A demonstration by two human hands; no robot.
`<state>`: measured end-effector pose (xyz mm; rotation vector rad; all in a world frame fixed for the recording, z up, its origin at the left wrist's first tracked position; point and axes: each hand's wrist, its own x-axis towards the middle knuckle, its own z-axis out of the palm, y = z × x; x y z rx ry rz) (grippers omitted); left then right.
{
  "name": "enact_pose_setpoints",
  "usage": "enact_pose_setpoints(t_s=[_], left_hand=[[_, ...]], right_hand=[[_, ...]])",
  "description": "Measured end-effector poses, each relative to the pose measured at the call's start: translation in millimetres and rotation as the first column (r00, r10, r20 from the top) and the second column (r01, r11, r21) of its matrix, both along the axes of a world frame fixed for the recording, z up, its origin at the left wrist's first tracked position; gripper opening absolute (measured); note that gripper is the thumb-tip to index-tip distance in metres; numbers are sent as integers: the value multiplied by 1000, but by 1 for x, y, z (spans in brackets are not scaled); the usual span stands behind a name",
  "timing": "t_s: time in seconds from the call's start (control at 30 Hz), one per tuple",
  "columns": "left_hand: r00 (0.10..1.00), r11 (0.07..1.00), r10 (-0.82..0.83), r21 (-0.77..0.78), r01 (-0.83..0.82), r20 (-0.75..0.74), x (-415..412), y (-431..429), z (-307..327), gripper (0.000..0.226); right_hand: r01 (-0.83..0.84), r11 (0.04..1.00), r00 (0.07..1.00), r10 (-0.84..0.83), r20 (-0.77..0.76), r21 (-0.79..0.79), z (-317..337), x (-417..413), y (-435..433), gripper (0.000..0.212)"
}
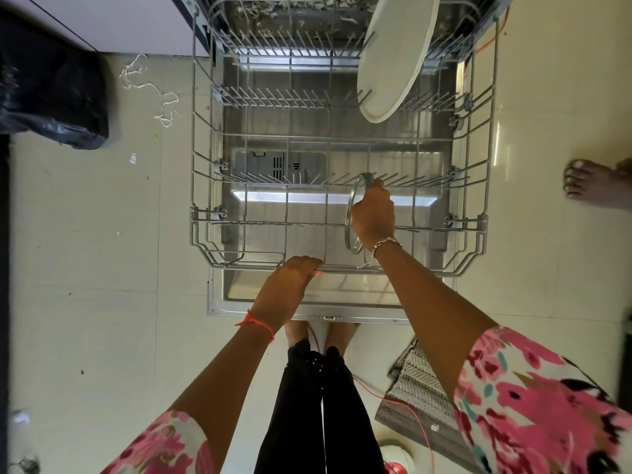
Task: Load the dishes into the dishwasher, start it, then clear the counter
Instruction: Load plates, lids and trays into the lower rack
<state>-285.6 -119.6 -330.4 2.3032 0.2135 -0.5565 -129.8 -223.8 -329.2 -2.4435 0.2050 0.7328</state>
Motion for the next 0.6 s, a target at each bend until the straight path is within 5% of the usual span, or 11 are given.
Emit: enact_pose_setpoints(t_s=[0.6], left_hand=[[999,999,-31,36,33,-45,-6,17,4,50]], right_hand=[[-81,997,950,79,301,-7,55,-9,-11,21]])
